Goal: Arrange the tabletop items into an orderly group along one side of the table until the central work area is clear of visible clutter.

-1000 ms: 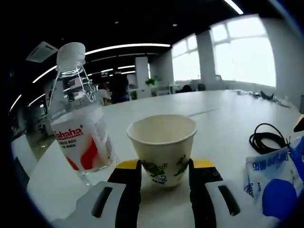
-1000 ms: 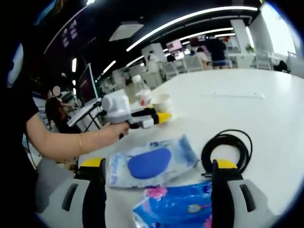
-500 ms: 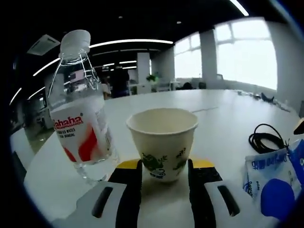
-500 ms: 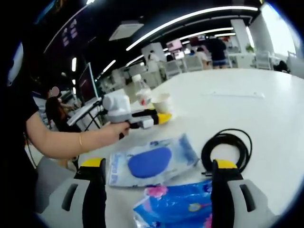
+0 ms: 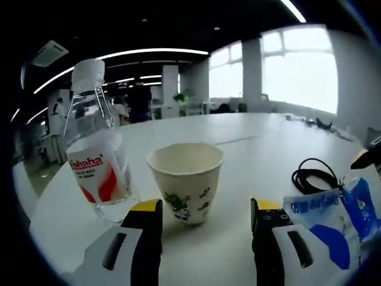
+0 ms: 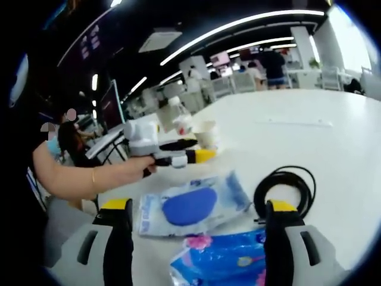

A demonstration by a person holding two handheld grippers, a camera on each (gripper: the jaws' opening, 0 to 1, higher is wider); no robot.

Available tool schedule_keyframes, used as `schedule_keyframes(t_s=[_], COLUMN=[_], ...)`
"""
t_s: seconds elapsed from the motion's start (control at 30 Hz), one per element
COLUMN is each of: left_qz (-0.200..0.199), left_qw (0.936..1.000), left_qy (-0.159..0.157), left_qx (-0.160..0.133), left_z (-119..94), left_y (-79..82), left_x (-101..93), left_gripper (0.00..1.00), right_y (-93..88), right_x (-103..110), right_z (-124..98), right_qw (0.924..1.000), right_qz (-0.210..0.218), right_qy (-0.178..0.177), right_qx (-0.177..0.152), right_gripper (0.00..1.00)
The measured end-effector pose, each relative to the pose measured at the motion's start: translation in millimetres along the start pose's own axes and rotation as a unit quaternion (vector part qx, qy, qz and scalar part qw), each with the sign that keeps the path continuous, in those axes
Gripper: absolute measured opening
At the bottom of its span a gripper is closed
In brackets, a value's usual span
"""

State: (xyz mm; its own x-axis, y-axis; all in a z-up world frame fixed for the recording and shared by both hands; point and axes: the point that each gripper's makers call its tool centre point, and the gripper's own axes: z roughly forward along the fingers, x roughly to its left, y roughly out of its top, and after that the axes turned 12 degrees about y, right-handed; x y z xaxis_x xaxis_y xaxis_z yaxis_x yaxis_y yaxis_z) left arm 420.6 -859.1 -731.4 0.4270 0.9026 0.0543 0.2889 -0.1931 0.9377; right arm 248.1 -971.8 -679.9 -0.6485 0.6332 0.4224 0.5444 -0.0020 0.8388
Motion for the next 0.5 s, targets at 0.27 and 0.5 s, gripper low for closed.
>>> schedule_keyframes(t_s=[0.27,0.5], left_qz=[0.002,0.01], left_qw=[0.9994,0.9988], left_qy=[-0.03,-0.041], left_qx=[0.018,0.024], left_z=[-22,-45], left_y=[-2.7,-3.3], left_x=[-8.6,-14.4], left_gripper=[0.87,1.0], right_y=[8.0,8.6], right_x=[0,0], right_z=[-7,-11], right_qw=[0.9999,0.9998], right_qz=[-0.011,-0.019], right_qy=[-0.007,-0.01], right_qx=[-0.008,-0.006], right_gripper=[0.9,0.9])
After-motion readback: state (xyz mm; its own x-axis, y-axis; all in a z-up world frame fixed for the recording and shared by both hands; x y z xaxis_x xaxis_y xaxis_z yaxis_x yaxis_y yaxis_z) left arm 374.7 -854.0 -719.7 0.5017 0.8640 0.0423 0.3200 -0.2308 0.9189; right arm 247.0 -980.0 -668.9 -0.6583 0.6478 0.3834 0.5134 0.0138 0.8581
